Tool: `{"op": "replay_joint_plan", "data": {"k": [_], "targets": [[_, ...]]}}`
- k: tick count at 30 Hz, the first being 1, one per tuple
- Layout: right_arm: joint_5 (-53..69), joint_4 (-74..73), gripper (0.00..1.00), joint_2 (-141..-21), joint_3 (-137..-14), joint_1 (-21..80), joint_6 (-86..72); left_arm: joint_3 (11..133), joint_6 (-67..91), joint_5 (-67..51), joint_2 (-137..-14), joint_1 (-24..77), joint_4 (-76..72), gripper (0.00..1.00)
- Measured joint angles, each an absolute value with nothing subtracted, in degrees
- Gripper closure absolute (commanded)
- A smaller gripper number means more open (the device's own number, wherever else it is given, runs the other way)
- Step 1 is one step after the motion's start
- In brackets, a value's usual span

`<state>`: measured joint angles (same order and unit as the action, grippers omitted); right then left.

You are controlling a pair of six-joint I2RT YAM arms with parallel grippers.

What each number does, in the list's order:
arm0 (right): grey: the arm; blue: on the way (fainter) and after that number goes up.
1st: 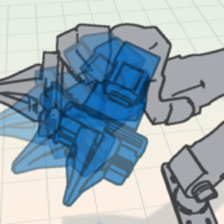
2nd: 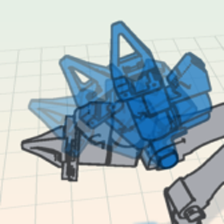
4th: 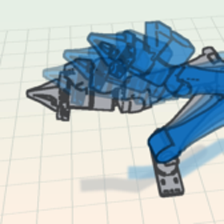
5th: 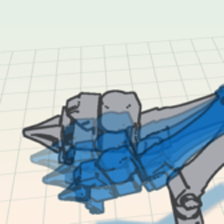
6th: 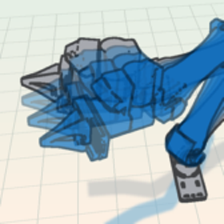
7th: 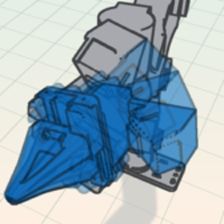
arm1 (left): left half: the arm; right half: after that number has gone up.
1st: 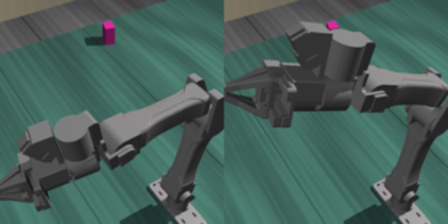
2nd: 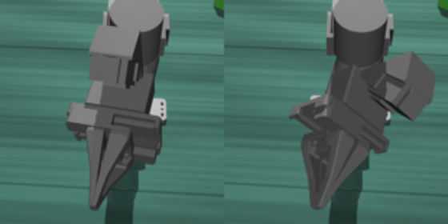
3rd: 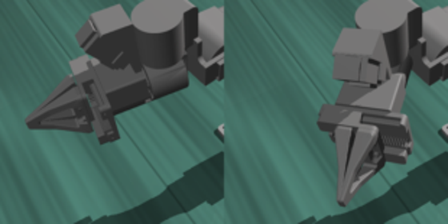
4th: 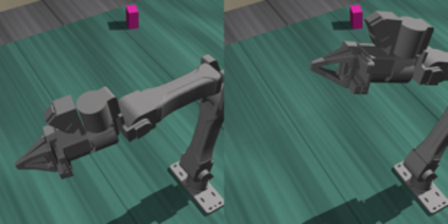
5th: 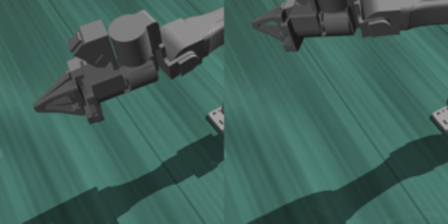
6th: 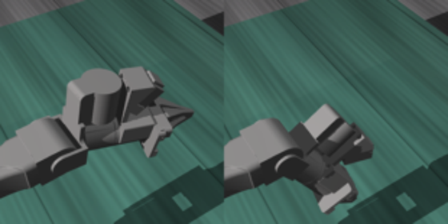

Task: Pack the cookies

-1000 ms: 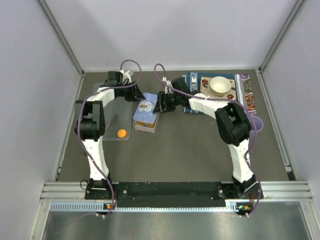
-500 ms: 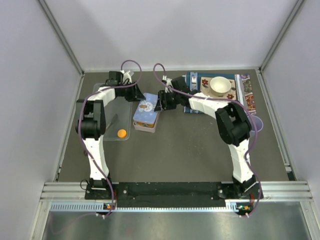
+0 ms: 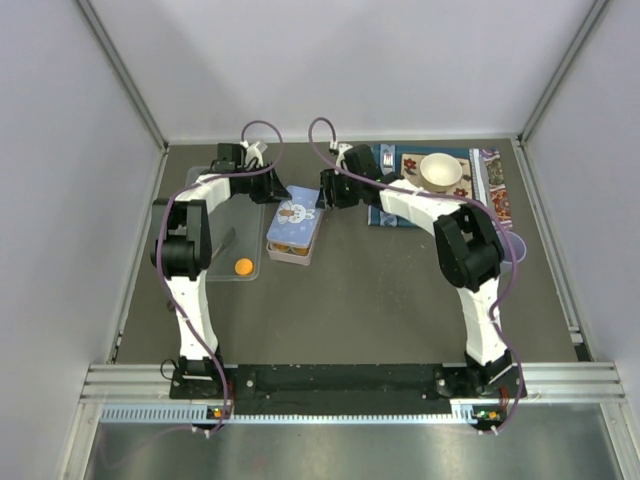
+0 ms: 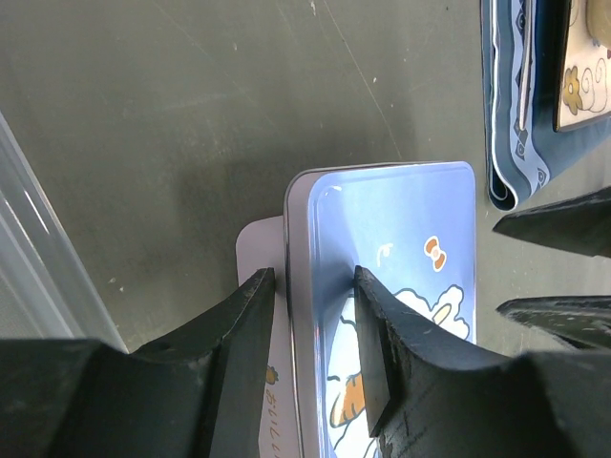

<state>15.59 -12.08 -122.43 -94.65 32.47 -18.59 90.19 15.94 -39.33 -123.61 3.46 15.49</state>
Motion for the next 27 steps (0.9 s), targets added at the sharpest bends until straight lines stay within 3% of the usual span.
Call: {"op": "replay_joint_plan", "data": {"k": [27], "targets": [[14.9, -13.1, 0.46, -130.6, -104.1, 31.7, -18.6, 89.8, 16.1, -39.3, -123.6, 3.5, 14.8, 0.57]]}}
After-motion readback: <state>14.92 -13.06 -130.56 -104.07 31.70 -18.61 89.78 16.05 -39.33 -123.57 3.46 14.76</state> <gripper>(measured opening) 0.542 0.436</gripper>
